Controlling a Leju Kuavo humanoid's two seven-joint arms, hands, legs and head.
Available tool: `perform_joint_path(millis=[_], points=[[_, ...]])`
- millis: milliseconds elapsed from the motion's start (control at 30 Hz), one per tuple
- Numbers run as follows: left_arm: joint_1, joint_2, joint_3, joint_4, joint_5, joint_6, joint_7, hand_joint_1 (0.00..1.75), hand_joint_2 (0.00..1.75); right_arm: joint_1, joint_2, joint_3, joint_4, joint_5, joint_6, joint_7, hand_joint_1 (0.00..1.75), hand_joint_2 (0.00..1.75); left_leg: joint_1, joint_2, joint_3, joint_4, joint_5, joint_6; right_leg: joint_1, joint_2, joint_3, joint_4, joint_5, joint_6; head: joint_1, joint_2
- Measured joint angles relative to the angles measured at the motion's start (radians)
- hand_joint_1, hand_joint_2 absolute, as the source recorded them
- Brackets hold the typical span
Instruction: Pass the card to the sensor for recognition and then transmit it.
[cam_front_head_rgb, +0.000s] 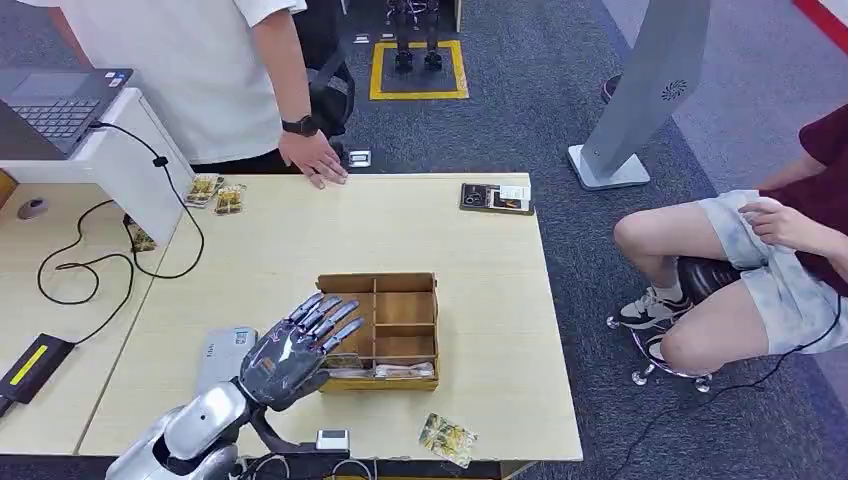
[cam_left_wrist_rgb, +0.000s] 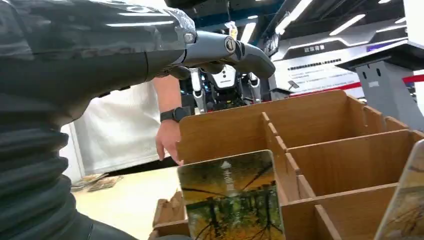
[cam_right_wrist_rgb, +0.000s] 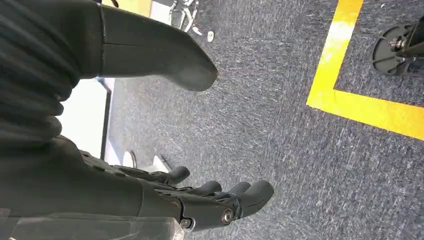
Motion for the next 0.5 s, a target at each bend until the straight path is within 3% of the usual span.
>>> perform_joint_path(millis=[167,500], points=[[-0.005,0.000,-0.003,0.001,0.000,-0.006,0.002,0.00,1.75,0.000,0.000,0.000,0.000,0.000,0.000,0.000,0.00,1.75,0.000,0.000,0.000,0.000,0.000,0.000,0.000,0.000,0.000,0.000,0.000,0.000,0.000,0.000],[-0.044,0.000,-0.038,0.008,0.003,-0.081,0.048,0.02,1.75,-0.001,0.000,0.000,0.000,0.000,0.000,0.001,0.00,1.75,0.000,0.000,0.000,0.000,0.000,0.000,0.000,0.000,0.001,0.000,0.000,0.000,0.000,0.000]])
